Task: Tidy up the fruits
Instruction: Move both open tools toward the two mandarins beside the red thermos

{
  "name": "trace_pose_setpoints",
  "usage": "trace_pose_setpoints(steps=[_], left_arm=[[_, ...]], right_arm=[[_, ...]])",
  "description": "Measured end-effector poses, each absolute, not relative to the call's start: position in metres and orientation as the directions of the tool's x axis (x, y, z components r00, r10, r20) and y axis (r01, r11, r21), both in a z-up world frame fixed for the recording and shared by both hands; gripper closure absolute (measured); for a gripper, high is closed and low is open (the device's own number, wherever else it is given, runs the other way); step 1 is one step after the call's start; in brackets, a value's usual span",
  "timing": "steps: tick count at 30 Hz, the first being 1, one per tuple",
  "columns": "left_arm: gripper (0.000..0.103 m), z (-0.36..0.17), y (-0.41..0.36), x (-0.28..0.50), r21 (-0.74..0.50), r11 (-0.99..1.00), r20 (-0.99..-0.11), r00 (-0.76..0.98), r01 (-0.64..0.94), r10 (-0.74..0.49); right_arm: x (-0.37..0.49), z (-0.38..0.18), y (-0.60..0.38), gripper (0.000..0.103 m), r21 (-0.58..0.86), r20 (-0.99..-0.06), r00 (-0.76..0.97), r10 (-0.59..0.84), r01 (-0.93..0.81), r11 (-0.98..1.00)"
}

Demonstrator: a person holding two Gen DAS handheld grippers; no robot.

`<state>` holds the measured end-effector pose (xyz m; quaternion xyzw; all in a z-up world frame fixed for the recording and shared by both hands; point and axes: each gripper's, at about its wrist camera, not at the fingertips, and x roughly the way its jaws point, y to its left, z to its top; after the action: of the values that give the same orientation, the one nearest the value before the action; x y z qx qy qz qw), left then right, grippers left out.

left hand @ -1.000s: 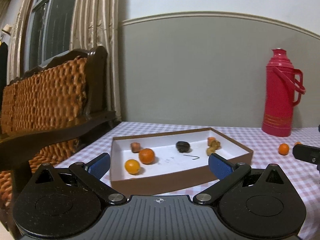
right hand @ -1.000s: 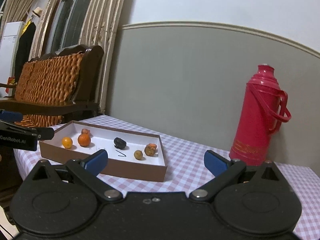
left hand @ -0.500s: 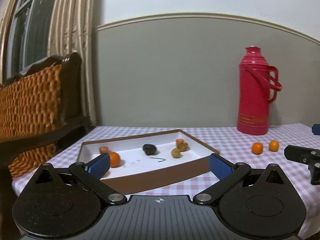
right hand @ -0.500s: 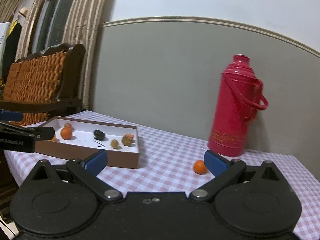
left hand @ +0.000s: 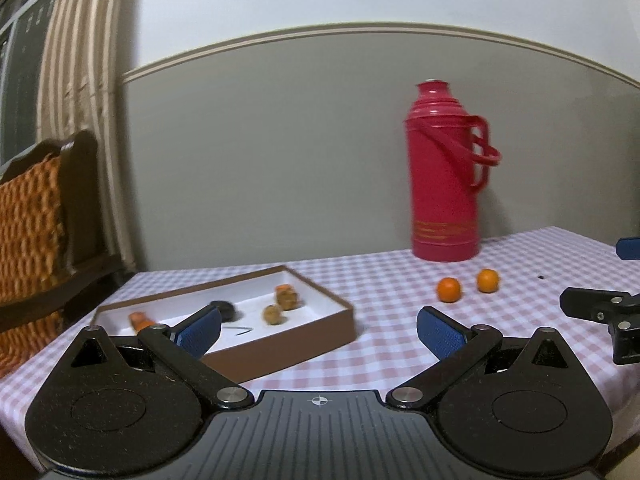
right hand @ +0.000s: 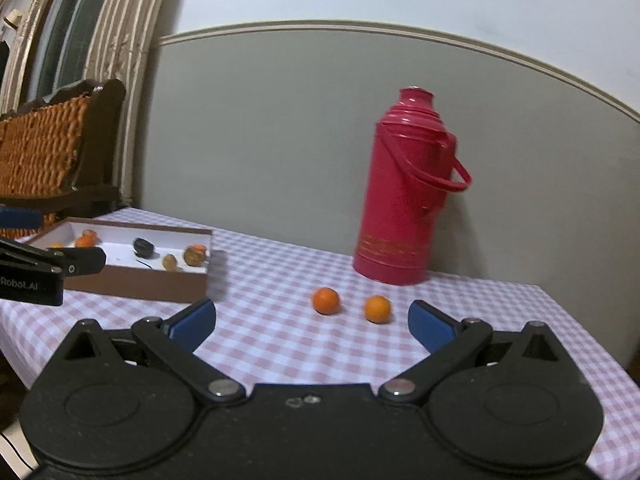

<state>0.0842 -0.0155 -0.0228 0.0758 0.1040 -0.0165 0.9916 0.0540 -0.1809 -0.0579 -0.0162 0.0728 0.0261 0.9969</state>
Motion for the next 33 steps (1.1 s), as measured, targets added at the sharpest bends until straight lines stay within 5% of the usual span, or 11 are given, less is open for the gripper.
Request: trace_pose_setpoints(steps=[16,33], left_arm=[[0.0,-0.034,-0.086,0.1,0.182,0.971,-0.229,0.967,0.154,-0.11],[0.004,-0.04,-0.121,0.168,0.167,0.974,-0.252,0.962,0.152,-0.107]], right_arm=[[0.044,-0.076,-0.231,0.007,-0.003,-0.179,0.984,-0.02,0.02,1.0],[0.121,-0.071,-0.251,0.034,0.013,-0.198,0.98,0.029,-0.027,1.0]])
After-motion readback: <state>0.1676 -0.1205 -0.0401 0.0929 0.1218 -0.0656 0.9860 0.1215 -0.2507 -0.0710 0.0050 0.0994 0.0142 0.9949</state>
